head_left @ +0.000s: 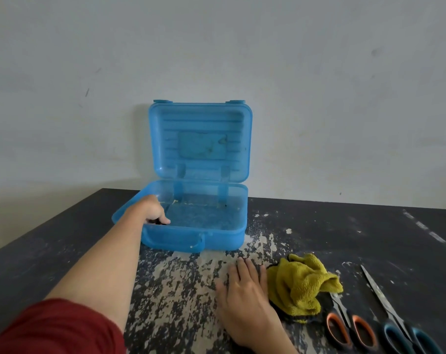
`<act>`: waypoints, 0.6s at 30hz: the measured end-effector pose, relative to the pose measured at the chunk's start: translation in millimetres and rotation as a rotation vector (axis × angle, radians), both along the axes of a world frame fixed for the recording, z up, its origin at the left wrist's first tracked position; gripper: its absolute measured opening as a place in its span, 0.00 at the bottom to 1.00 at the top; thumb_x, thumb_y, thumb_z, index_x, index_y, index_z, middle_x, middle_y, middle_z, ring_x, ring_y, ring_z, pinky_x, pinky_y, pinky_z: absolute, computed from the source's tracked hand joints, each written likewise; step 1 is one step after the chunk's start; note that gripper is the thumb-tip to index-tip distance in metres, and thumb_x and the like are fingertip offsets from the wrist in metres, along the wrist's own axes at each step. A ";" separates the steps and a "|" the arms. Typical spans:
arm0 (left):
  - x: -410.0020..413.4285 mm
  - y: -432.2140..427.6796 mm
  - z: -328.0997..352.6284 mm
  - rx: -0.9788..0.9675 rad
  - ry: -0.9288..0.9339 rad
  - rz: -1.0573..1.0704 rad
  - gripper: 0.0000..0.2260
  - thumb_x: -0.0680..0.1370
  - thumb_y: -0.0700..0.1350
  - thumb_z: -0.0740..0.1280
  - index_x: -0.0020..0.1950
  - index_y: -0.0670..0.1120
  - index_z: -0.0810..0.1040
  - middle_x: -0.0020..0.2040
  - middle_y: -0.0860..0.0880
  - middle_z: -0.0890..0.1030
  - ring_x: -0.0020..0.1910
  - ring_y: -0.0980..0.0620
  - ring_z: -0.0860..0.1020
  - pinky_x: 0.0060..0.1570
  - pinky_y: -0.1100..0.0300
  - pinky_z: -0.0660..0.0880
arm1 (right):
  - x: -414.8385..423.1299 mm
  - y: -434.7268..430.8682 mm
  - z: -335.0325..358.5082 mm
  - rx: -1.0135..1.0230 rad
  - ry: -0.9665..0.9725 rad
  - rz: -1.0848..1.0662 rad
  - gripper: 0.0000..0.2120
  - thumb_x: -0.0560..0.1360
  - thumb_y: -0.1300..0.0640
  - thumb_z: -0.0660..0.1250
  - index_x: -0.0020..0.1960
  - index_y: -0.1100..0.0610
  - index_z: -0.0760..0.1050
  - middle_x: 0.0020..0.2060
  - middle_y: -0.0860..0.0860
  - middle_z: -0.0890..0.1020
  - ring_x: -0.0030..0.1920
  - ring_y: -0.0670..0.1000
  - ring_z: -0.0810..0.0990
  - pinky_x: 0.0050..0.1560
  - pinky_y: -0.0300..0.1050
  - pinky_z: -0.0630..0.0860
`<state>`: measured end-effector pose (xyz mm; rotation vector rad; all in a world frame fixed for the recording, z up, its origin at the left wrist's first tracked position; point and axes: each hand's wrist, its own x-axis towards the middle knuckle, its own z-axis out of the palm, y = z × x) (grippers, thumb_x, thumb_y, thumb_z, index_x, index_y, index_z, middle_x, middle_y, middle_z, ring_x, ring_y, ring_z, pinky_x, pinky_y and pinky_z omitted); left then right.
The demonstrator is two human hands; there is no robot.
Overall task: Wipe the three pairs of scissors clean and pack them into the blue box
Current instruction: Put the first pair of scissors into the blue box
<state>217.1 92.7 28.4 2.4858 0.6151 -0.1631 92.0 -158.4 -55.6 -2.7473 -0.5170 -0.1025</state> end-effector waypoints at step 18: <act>-43.1 -53.7 27.0 0.211 -0.293 -0.069 0.20 0.72 0.58 0.71 0.40 0.41 0.72 0.44 0.43 0.77 0.43 0.45 0.74 0.42 0.56 0.68 | 0.4 -3.9 -2.8 0.176 0.006 0.015 0.24 0.79 0.48 0.47 0.71 0.59 0.56 0.72 0.54 0.59 0.73 0.54 0.49 0.72 0.55 0.39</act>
